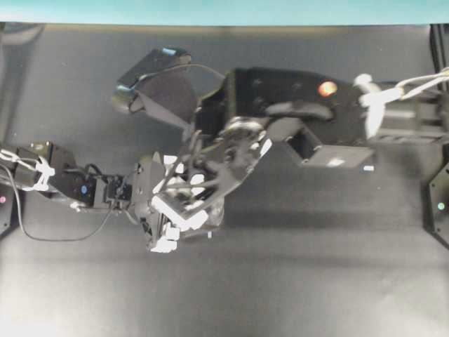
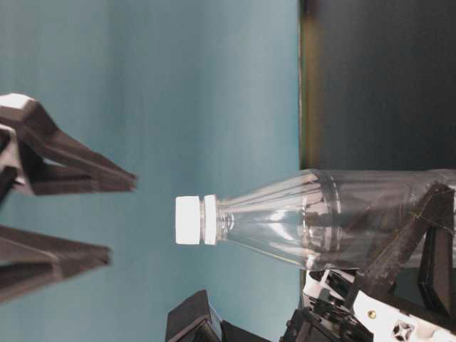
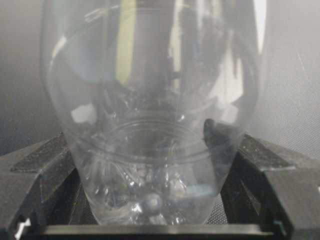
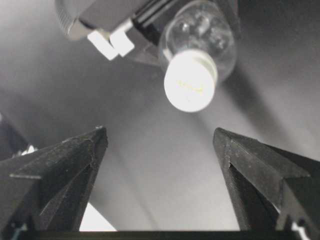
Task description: Open the bottle cap by holding the bottle with the left arm and twisting the cap with the right arm.
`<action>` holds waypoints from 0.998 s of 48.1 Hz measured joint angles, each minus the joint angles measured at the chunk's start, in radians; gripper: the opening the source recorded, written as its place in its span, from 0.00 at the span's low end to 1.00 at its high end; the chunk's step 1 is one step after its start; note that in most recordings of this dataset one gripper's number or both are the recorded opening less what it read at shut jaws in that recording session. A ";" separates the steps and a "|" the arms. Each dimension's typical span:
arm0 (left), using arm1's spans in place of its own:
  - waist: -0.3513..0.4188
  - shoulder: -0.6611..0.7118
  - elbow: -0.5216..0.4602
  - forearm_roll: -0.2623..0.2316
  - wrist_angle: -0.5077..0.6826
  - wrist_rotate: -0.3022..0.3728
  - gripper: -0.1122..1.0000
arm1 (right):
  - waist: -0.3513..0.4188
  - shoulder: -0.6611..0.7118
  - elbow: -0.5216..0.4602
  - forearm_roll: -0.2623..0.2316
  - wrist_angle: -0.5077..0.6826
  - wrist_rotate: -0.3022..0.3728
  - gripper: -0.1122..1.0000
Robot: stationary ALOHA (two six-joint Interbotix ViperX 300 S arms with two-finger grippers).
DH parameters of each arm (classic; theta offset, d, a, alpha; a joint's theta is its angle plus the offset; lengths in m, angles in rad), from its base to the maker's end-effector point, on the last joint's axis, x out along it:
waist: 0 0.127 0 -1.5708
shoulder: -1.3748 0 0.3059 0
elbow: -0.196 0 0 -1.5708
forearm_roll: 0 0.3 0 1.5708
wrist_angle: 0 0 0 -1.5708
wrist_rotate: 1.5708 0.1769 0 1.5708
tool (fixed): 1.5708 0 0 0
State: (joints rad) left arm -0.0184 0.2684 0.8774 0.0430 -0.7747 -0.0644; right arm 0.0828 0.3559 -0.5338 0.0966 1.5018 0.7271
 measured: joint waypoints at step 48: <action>-0.012 0.003 0.000 0.000 0.000 0.005 0.84 | -0.003 0.035 0.052 -0.006 -0.032 -0.006 0.56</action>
State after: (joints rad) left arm -0.0307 0.2715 0.8774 0.0430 -0.7747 -0.0598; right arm 0.0798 0.3912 -0.4817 0.0905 1.4696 0.7210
